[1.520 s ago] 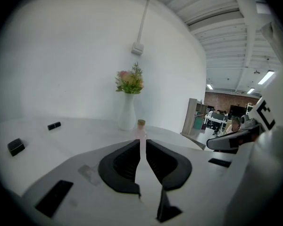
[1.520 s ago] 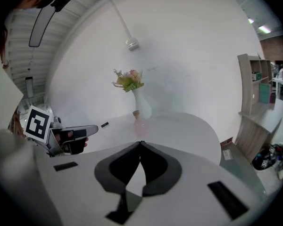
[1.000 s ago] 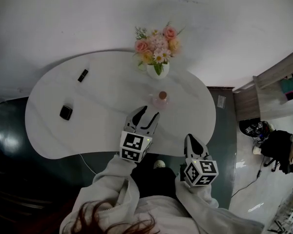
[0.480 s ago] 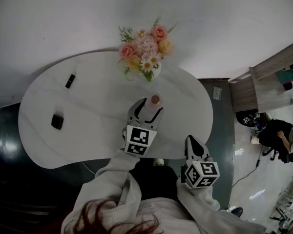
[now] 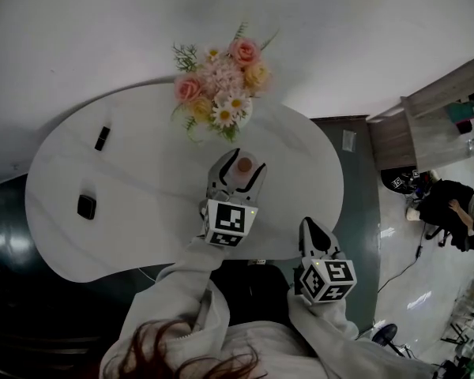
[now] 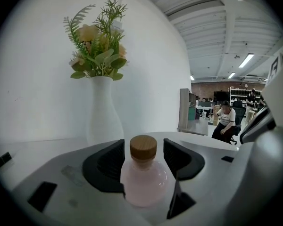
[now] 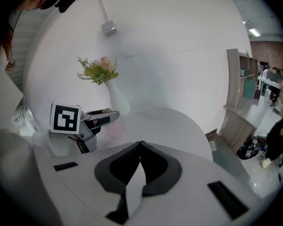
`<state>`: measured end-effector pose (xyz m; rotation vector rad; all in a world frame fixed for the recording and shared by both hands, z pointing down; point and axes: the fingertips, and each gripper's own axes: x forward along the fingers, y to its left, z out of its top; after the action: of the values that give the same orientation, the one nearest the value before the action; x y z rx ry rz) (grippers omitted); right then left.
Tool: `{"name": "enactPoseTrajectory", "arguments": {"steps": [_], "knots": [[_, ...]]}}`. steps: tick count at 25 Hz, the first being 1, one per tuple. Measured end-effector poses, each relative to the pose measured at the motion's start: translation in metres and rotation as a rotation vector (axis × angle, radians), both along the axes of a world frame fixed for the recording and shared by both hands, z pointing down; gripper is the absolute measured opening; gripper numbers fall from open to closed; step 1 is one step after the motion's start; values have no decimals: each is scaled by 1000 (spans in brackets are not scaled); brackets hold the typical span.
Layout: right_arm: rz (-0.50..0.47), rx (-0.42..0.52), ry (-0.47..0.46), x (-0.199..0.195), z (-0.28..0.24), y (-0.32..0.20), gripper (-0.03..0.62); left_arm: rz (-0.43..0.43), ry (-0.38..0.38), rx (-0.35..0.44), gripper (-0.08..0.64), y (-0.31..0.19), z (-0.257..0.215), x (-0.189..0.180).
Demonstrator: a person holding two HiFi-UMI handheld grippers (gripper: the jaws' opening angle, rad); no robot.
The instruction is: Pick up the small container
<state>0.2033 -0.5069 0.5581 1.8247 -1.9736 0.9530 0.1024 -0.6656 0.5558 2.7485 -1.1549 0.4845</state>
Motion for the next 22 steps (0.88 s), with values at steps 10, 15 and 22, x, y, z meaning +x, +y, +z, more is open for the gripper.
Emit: {"name": "enactPoseTrajectory", "arguments": {"steps": [10, 15, 22], "knots": [[0, 6, 0, 3, -1, -11, 49, -9, -19, 1, 141, -1, 1, -3], [-2, 10, 0, 4, -2, -12, 49, -10, -12, -7, 132, -3, -1, -3], [-12, 22, 3, 2, -5, -8, 49, -20, -10, -29, 132, 3, -1, -6]]}}
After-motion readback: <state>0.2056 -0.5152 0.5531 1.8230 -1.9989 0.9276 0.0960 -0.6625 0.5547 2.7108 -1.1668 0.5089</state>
